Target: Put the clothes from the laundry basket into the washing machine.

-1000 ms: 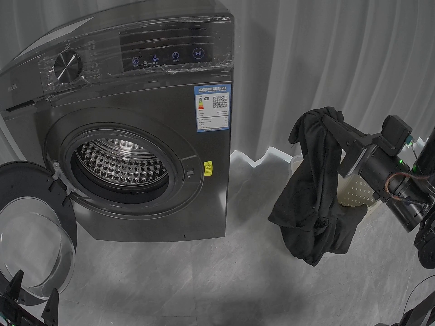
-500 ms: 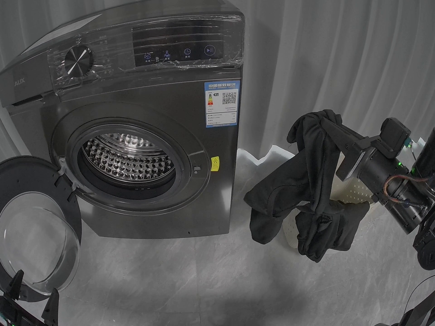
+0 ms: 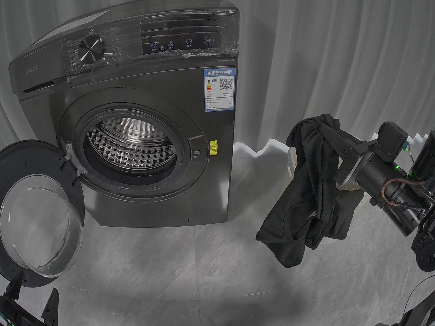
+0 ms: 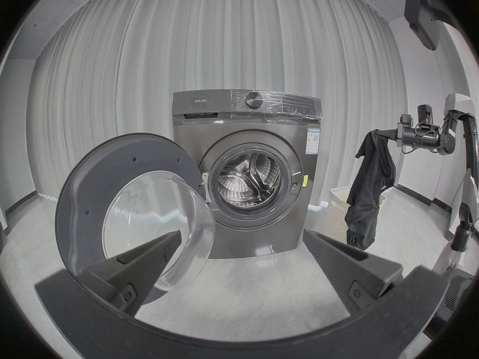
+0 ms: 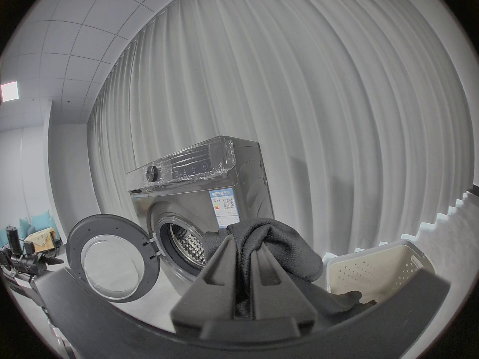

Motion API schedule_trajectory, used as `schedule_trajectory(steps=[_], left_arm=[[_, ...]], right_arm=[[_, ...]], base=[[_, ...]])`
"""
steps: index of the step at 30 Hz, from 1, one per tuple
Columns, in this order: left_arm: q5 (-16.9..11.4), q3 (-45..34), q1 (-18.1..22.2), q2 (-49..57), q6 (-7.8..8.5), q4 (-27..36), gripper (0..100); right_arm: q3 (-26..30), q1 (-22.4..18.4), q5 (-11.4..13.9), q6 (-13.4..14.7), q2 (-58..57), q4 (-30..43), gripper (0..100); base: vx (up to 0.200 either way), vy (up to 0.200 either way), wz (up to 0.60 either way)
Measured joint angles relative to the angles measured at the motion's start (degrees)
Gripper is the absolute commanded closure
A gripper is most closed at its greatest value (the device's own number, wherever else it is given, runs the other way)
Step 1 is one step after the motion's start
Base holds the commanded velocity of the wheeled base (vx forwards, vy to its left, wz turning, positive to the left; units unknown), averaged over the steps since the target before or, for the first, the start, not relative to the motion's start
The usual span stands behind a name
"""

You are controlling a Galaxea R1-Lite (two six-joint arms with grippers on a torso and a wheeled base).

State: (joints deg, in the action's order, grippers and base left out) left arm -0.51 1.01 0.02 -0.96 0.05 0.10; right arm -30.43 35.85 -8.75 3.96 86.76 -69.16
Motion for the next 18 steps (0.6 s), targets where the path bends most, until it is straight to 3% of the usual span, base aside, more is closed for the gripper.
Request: schedule_trajectory(steps=[18], left_arm=[[0.0,0.0,0.0,0.0,-0.05,0.0,0]], right_arm=[[0.3,0.1,0.0,0.0,0.3,0.0,100]], base=[[0.000,0.200,0.00]])
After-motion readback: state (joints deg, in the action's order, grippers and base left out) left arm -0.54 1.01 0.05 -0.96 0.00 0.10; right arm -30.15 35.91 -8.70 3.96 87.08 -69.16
